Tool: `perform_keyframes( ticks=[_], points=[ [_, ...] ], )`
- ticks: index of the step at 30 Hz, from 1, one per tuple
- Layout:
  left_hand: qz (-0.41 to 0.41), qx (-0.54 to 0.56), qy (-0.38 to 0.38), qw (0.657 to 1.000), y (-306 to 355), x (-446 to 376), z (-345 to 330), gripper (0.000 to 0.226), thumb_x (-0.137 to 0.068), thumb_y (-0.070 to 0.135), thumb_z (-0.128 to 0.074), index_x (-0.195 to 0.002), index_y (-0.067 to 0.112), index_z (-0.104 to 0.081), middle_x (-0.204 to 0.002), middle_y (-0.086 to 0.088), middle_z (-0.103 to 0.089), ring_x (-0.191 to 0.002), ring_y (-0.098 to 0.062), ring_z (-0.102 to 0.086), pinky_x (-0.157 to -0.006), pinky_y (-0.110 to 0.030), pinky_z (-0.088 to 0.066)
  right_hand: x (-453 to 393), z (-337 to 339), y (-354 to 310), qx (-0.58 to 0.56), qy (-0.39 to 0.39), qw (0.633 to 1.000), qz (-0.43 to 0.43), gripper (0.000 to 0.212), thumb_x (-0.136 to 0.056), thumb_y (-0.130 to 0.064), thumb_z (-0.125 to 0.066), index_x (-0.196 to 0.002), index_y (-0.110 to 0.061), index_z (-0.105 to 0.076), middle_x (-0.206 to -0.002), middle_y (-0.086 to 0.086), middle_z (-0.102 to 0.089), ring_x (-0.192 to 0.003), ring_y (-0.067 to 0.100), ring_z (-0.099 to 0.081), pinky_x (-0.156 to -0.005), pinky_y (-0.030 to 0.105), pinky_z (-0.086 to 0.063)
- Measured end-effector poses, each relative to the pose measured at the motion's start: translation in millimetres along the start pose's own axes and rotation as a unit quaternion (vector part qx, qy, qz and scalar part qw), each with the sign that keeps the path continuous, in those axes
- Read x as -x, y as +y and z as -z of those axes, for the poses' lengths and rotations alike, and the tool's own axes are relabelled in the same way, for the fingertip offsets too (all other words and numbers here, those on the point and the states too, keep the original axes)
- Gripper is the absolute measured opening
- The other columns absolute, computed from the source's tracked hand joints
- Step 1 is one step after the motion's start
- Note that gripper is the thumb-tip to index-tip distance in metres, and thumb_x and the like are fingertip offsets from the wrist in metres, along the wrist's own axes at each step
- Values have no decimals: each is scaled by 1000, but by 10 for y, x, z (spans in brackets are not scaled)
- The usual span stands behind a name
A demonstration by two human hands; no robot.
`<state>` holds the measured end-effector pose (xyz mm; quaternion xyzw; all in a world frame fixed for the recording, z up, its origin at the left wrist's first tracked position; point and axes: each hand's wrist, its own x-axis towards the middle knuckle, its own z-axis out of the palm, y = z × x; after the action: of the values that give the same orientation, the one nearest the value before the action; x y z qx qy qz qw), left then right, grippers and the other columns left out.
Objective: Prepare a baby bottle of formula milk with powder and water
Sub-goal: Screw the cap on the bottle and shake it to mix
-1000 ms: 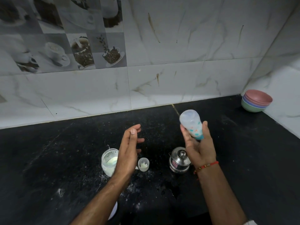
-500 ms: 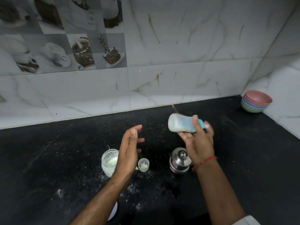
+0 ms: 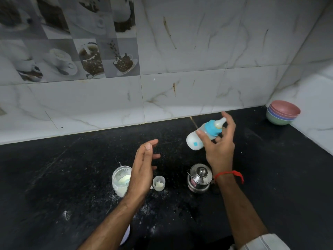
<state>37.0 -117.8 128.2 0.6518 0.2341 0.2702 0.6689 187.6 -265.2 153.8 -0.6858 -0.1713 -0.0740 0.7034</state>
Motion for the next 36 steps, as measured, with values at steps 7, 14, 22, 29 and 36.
perform_keyframes(
  ticks=[7,14,22,29,36],
  points=[
    [-2,-1,-2,1000,-16,20,12,42,-101,55,-34,-127,42,-64,-138,16,-60,-111,-7,-68,-88,-35,-54,-88,-88,-86,-351,54,888,-290,58,-96,-19,-72,-145,-20,-42,-135,15,-61,-112,32,-69,-86,54,-62],
    [-2,0,1,1000,-17,31,27,42,-101,55,-34,-126,41,-64,-137,17,-61,-109,-5,-69,-90,-37,-55,-159,-139,-167,-556,64,724,-403,52,-97,-29,-69,-137,1,-55,-136,28,-61,-109,43,-67,-66,50,-65],
    [-3,-4,4,1000,-20,39,36,40,-103,56,-34,-127,43,-64,-136,18,-62,-109,-5,-69,-88,-35,-54,-33,-141,-5,58,-145,987,38,90,-87,-15,-81,-154,-46,-29,-139,1,-56,-124,15,-61,-105,47,-54],
    [-2,-4,3,1000,7,57,-2,41,-102,56,-34,-126,43,-64,-137,16,-61,-110,-6,-69,-90,-37,-56,107,-209,99,109,-168,978,51,87,-87,-19,-82,-154,-42,-31,-142,-6,-51,-123,11,-58,-104,36,-52],
    [0,-4,7,1000,0,62,16,41,-101,56,-34,-125,43,-64,-137,17,-62,-110,-7,-69,-87,-34,-54,-39,-216,-2,-528,16,729,-436,53,-98,-28,-67,-141,-1,-55,-140,24,-61,-119,40,-64,-65,48,-65]
  ],
)
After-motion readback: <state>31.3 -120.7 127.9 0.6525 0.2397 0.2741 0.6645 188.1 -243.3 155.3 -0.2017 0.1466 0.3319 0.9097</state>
